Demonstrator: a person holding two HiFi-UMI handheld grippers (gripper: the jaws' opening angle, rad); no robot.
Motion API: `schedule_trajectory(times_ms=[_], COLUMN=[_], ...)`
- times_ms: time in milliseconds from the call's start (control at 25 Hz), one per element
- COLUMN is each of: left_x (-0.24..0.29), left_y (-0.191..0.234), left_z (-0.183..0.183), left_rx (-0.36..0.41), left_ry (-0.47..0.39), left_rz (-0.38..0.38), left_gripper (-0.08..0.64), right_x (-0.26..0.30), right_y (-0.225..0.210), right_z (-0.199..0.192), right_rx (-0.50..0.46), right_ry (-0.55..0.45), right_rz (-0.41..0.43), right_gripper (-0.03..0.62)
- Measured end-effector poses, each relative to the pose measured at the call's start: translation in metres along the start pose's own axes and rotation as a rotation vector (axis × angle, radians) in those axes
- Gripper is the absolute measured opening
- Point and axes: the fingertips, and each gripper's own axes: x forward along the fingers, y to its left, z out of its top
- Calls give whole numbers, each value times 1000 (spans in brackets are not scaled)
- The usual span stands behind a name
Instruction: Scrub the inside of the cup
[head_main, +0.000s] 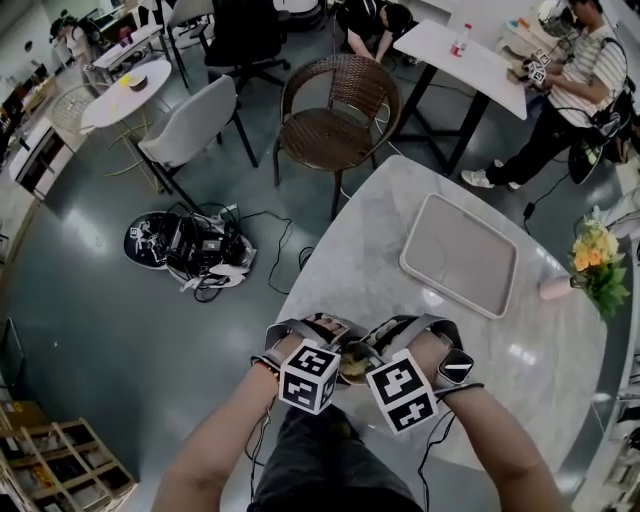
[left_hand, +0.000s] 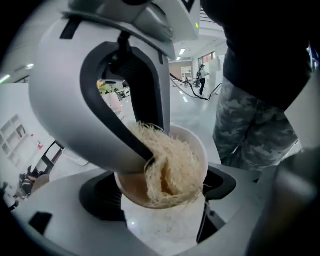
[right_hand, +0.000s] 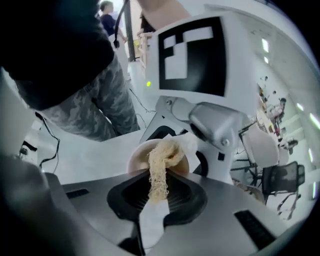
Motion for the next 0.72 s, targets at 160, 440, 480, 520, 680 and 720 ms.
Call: schedule_trajectory(times_ms=[160,440,480,520,680,720], left_x=[0,4,4,4,-6,-10], left_y=[1,-4,-5,-5,6,9], left_z=[-1,-13,-17,-20,-34,-40], left_rx=[31,129,134,128,40,3], left_ry=[5,81,96,103,115,123], left_rz=[-24,-112,-119,-121,-36,1], left_gripper=[456,454,454,454,454,454], right_x=[13,6,1,-5,-26,-31], right_y=[0,9,10,10,1,-2], right_z=[1,13,16,18,12,11], right_rx=[-107,67,108,142,250,271], right_ry=[78,-73,-109,-139,-201,-216], right_rz=[21,204,219,224,188,174], right_gripper=[61,61,61,62,63,63])
